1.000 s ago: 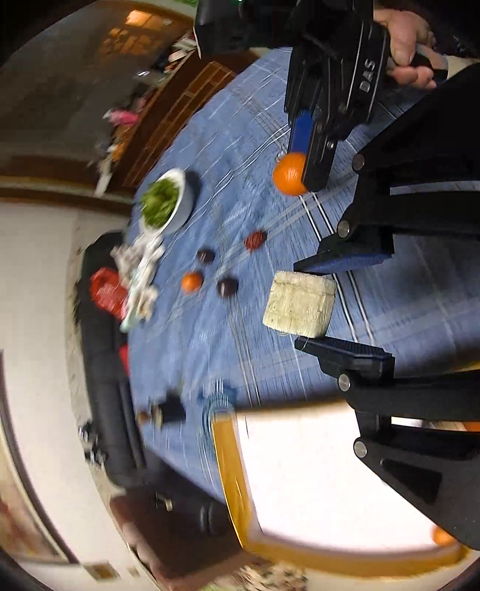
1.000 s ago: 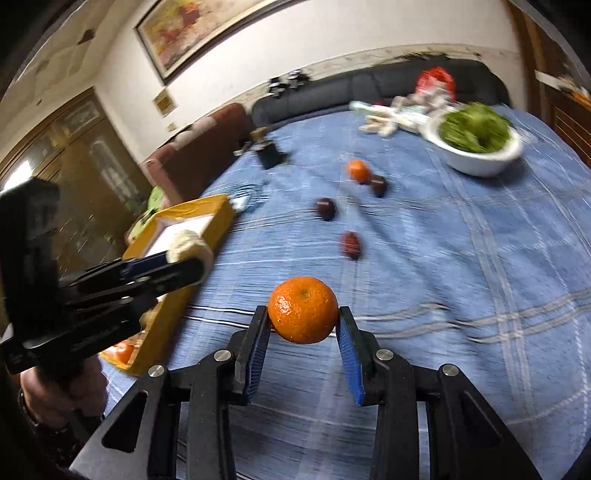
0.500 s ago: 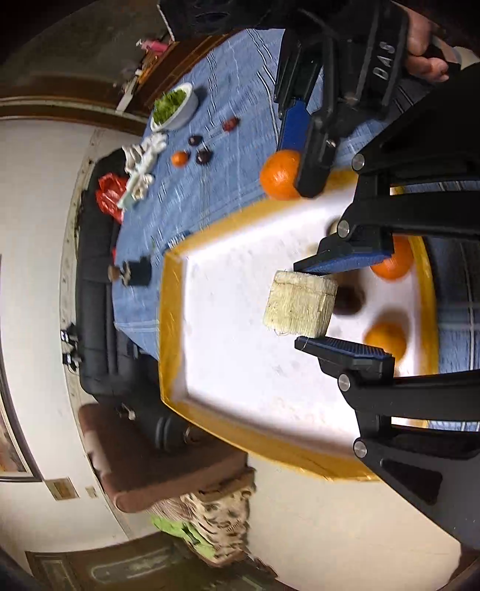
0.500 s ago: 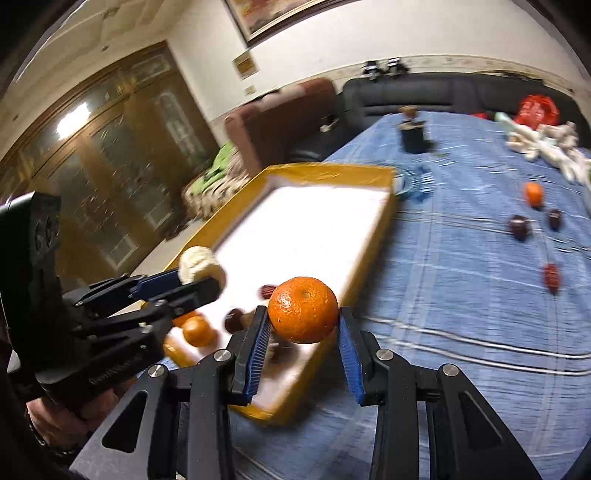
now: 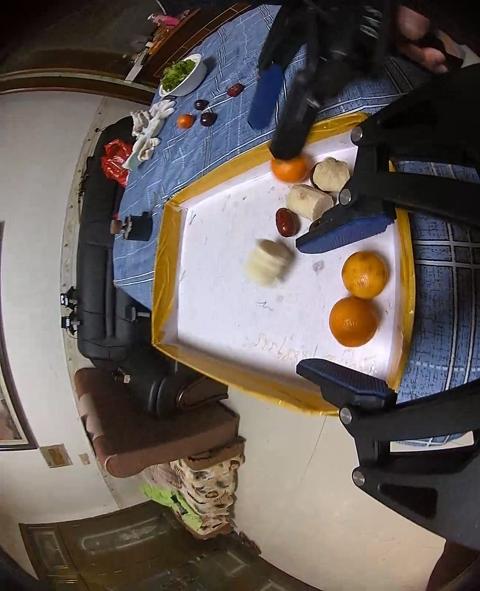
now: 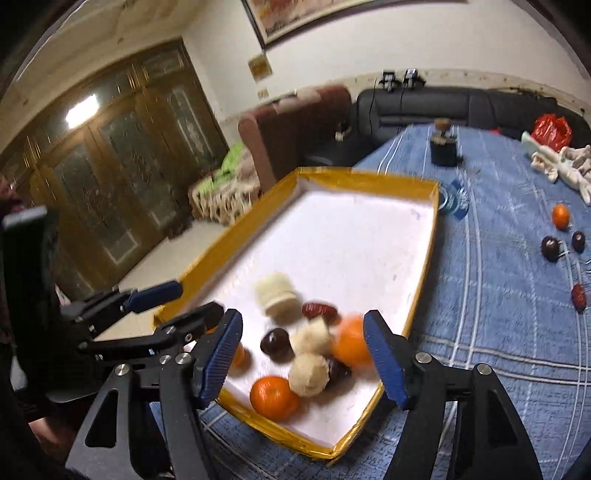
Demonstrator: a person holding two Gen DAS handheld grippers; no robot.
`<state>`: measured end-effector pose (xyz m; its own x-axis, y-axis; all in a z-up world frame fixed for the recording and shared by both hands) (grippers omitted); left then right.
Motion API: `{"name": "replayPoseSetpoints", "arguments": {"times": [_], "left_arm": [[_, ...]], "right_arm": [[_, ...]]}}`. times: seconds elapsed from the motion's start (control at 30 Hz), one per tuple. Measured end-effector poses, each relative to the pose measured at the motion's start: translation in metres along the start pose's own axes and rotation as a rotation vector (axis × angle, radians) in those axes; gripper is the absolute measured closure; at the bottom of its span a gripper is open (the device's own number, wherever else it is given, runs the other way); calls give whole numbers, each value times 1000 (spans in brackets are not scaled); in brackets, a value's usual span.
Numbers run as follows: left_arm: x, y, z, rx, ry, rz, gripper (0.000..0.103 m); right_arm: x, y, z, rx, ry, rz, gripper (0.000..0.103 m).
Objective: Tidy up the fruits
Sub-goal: 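Carry the yam chunk and orange into the yellow tray and open both tools, then grasp a dark plum with the left tool while the right tool grasps a red date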
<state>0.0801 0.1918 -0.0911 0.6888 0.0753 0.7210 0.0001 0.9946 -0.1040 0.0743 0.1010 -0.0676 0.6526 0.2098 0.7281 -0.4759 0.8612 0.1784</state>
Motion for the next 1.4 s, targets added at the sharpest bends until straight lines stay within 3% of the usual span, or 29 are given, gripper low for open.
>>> {"name": "replayPoseSetpoints", "arguments": {"times": [0.2,0.57,0.73,0.9,1.03,1.07,1.2,1.4], "left_arm": [[-1,-30,7,-63,-5,-55,41],[-5,-122,1,-211,40,-224,41],[-1,-134,1,-211,44,-252,41],[5,-140,2,-208,44,-266,41],[16,-150,-4,-228,48,-275,41],[20,-153,-7,-240,53,-270,41],[36,-167,-30,-272,87,-240,41],[63,-207,-80,-288,143,-226,42]], "right_arm": [[-2,-47,17,-74,-32,-51,31],[-26,-221,27,-302,65,-239,34],[-15,-257,5,-337,119,-251,53],[-4,-277,-21,-403,143,-245,61],[-4,-289,-39,-452,185,-220,80],[-3,-290,-39,-459,190,-205,80],[-8,-296,-30,-418,176,-238,81],[-29,-297,5,-268,134,-358,81]]}}
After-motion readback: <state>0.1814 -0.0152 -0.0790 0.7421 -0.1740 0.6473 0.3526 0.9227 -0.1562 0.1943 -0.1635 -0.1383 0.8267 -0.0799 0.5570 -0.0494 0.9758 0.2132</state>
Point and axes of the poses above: each gripper's, at about its wrist camera, not at the fingertips, and z roughly against the way its jaws point, y to its left, x to its top, the point moved 10 cm from there along -z, roughly the way its jaws point, and after that the axes turned 11 degrees about -x, right-handed, at the moved point
